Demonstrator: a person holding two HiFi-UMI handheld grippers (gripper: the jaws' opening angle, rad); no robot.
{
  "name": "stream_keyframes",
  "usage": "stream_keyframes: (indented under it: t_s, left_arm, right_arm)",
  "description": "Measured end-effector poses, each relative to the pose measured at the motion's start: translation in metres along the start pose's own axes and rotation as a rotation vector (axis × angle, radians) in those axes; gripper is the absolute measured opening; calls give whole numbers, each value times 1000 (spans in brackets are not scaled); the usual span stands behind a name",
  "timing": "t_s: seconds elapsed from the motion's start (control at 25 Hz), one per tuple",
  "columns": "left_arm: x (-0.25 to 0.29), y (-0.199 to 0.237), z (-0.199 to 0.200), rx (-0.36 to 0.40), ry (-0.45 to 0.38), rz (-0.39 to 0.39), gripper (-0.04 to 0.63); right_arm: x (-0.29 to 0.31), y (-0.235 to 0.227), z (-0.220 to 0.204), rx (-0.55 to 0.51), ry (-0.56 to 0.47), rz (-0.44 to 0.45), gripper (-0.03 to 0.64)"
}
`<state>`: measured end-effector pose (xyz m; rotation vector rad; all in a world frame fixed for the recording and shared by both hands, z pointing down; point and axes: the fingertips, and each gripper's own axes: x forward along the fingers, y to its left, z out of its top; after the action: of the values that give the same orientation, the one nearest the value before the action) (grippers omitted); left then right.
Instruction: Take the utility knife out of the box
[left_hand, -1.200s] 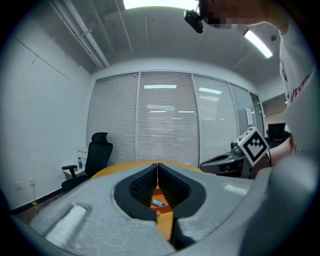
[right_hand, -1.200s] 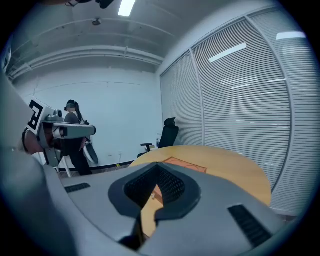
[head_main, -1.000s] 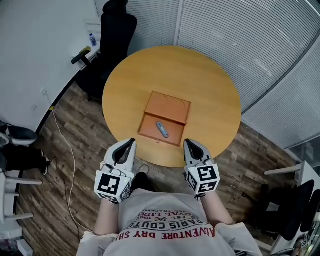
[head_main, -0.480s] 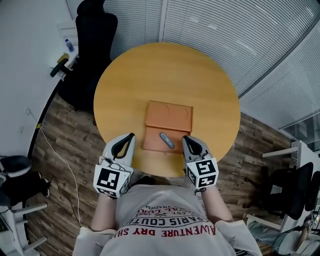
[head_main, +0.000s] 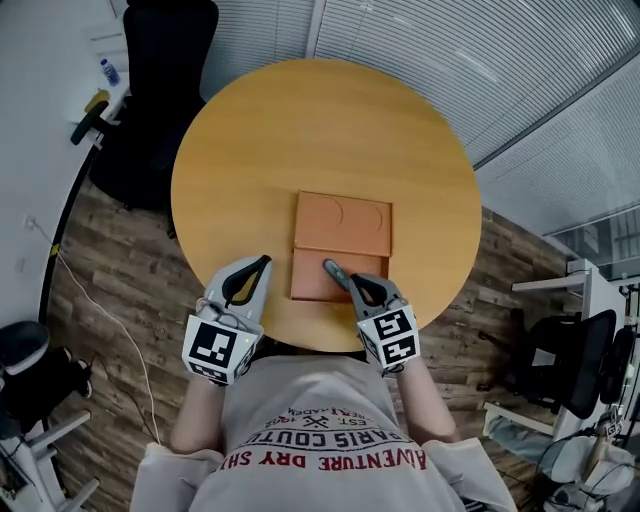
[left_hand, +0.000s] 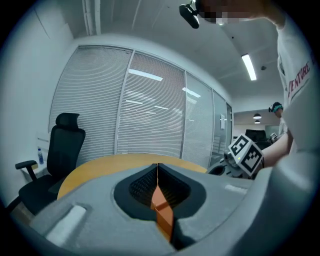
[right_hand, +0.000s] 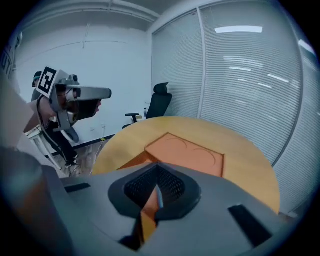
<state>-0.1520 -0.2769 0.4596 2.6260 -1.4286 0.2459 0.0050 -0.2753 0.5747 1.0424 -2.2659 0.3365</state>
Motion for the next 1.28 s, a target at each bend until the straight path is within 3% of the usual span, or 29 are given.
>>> stream_keyframes:
  t_s: [0.12, 0.24, 0.56, 1.0, 1.28]
  left_arm:
    - [8, 7, -12, -10, 16, -2, 11]
    - [15, 9, -20, -2, 32, -13, 11]
    - [17, 27, -30, -19, 48, 2, 11]
    - [13, 49, -40, -34, 61, 31, 11]
    - [11, 48, -41, -38, 66, 37, 11]
  right_arm:
    - [20, 6, -25, -3, 97, 57, 9]
    - [38, 4, -50, -24, 190, 90, 96]
    - [78, -3, -89, -49, 357, 97, 179]
    - [100, -6, -105, -73, 490, 79, 156]
    - [98, -6, -106, -51, 480, 73, 153]
